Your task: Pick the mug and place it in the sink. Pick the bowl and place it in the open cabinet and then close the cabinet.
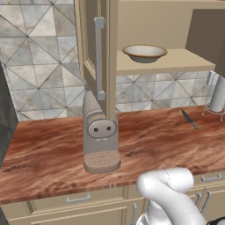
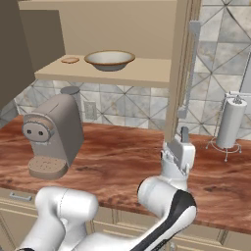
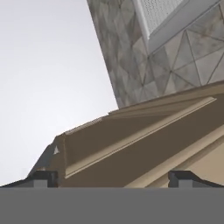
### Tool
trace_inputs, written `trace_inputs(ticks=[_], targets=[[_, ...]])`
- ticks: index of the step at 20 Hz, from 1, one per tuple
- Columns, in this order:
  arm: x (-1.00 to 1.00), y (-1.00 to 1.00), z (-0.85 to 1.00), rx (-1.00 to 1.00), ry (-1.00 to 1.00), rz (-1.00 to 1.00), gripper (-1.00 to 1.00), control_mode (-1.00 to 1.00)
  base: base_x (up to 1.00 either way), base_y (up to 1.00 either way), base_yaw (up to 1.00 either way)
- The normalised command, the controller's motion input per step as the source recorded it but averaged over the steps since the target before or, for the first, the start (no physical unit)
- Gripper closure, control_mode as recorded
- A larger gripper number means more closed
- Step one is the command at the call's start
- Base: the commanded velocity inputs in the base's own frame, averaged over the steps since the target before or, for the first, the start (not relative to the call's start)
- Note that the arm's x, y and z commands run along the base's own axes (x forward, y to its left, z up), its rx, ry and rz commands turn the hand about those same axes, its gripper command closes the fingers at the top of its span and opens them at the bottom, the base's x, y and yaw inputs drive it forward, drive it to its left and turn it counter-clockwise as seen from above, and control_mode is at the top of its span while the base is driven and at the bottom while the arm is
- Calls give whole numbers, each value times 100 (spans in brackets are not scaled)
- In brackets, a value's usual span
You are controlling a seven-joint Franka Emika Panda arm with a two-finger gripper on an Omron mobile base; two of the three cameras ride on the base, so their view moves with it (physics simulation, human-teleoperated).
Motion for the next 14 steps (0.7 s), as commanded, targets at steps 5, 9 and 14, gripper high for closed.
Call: trace_inputs(ticks=[5,9,14], targets=[[-25,51,14,-14,-40,-2,-100,-100,0,0,0],[-8,66,21,-19,-38,-4,-100,-100,0,0,0],[9,57,41,-18,-18,-5,-100,-100,0,0,0]])
